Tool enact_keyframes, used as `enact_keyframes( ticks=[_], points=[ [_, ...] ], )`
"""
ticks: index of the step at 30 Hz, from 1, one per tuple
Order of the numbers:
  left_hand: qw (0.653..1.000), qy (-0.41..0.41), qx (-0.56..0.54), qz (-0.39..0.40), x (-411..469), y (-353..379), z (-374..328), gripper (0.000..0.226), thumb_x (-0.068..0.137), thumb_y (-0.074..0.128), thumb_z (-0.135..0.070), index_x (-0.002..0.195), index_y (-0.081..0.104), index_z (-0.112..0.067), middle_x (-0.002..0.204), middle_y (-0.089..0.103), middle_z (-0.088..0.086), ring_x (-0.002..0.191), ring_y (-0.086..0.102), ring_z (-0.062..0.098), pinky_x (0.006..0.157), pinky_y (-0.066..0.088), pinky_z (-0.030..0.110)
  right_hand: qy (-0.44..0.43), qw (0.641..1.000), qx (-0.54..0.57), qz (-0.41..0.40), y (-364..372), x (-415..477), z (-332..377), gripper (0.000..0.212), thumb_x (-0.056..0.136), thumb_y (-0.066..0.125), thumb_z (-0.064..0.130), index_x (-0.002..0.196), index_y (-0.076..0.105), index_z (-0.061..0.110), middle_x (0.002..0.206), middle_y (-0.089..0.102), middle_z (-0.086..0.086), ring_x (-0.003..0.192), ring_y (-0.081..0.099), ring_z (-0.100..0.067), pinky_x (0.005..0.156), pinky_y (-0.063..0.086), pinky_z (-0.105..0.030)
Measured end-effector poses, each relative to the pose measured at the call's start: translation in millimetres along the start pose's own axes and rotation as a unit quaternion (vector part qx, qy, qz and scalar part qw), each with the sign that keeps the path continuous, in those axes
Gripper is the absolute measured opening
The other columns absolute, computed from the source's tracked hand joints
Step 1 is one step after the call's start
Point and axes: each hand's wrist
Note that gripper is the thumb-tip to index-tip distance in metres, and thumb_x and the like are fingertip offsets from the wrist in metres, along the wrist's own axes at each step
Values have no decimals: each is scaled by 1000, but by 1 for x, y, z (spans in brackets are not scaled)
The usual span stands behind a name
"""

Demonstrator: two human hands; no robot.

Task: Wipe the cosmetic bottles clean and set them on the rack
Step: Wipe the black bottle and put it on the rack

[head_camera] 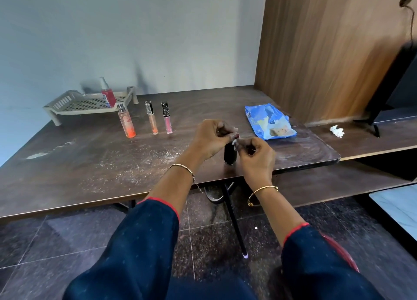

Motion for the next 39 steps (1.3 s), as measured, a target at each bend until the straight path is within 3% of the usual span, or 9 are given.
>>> enact_keyframes(
  ticks=[4,9,12,15,21,25,30,34,39],
  points=[
    [1000,-8,-4,-2,-1,0,0,9,75,73,3,83,70,-2,96,72,14,73,68,7,82,57,29,-22,998,-49,17,-1,-11,-16,11,74,71,0,74,68,11,77,69,0,74,64,-17,71,53,-37],
    [1000,-8,18,23,2,-1,1,25,73,76,0,69,66,-23,75,71,-3,77,71,15,84,57,43,-49,996,-62,47,-12,-20,-22,17,74,71,-3,75,68,13,74,64,8,70,61,-10,69,46,-13],
    [999,-2,15,33,0,-3,2,24,72,78,-2,75,68,-23,76,71,-4,78,71,13,84,57,38,-7,998,-35,57,-17,-16,-21,15,79,67,0,81,67,15,79,68,6,75,64,-9,73,52,-22],
    [999,11,-7,46,-7,-4,4,31,75,73,3,86,68,-25,80,68,-9,72,64,-1,83,54,26,32,997,-19,63,-24,-15,-23,18,83,64,0,86,63,18,79,66,10,76,65,-11,71,51,-16],
    [997,-42,-67,-21,-16,-7,2,23,77,73,-1,90,69,-19,84,70,6,83,67,20,86,56,41,48,996,41,60,-23,-18,-13,21,83,64,0,89,65,20,85,68,9,79,66,-10,77,56,-33],
    [972,-127,-190,-49,-25,-10,-4,12,83,67,-1,91,66,-9,84,66,9,82,68,22,77,59,36,-97,992,6,86,-21,-21,2,28,82,62,-3,95,72,20,95,70,7,88,64,-2,83,50,-20],
    [945,-175,-258,-96,-32,-28,-6,5,85,66,-10,89,65,-7,80,65,7,65,66,12,63,59,25,-341,919,-148,128,-17,-30,-1,37,81,71,5,117,65,9,119,63,-4,103,59,-17,89,49,-27],
    [933,-216,-271,-92,-36,-41,-6,10,83,69,-10,91,67,-5,81,68,10,62,67,15,60,60,26,-392,890,-219,81,-21,-32,-3,39,75,72,-7,112,68,8,104,67,-5,91,65,-25,64,57,-36],
    [916,-255,-289,-112,-36,-48,-6,4,81,70,-6,81,67,-8,78,68,10,58,67,16,58,60,29,-458,858,-213,89,-22,-36,11,26,97,45,9,104,70,7,97,67,-6,88,64,-22,64,56,-34]
  ],
)
Point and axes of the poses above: each hand's wrist, its own x-axis towards the middle knuckle, its own y-axis out of the palm, z = x × y
